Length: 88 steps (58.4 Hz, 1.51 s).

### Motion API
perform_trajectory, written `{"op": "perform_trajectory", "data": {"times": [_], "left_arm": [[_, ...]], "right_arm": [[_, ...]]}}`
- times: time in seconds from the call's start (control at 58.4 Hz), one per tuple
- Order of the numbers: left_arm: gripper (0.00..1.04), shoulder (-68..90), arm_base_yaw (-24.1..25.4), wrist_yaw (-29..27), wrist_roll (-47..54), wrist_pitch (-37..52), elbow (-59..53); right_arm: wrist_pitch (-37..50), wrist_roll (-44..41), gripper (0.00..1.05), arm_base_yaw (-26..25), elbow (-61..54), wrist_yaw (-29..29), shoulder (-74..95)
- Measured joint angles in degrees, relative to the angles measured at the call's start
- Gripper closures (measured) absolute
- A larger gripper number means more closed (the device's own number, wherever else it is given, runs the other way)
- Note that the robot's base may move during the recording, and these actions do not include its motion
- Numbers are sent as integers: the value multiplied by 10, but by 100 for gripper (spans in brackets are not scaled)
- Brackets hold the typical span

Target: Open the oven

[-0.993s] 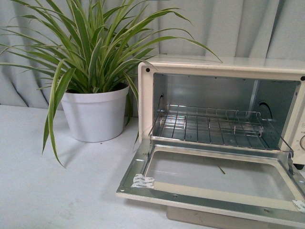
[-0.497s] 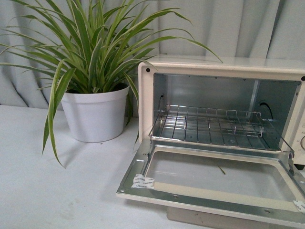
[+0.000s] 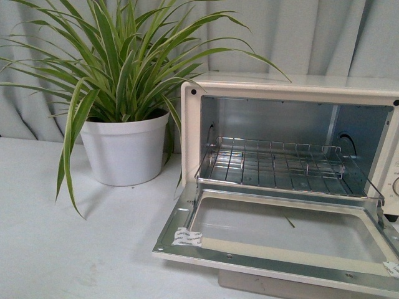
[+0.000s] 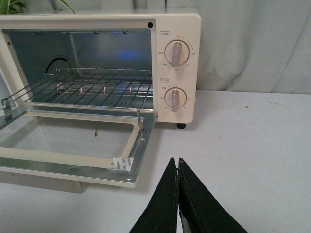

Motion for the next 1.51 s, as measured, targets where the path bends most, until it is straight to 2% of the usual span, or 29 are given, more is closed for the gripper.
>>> {"op": "perform_trajectory", "data": {"times": [0.068,0.086,0.103,0.12,0.188,0.599,0.668,0.736,0.873,1.079,1.507], "left_arm": [[101,-5,21,23,0,-4,0],[101,-7,35,39,0,-7,0],[101,-9,60,80,1,-10,0],[101,-10,75,90,1,-11,0],[101,-11,104,95,1,-12,0],[101,-11,108,103,1,-12,0],[90,-11,108,103,1,-12,0],[72,-11,108,103,1,-12,0],[43,-11,108,103,1,-12,0],[6,-11,108,103,1,-12,0],[6,-11,108,103,2,-12,0]], "right_arm": [[0,0,104,0,0,0,0],[0,0,104,0,0,0,0],[0,0,104,0,0,0,0],[0,0,104,0,0,0,0],[0,0,104,0,0,0,0],[0,-1,102,0,0,0,0],[0,-1,90,0,0,0,0],[0,-1,72,0,0,0,0],[0,-1,44,0,0,0,0],[0,-1,9,0,0,0,0],[0,0,9,0,0,0,0]]}}
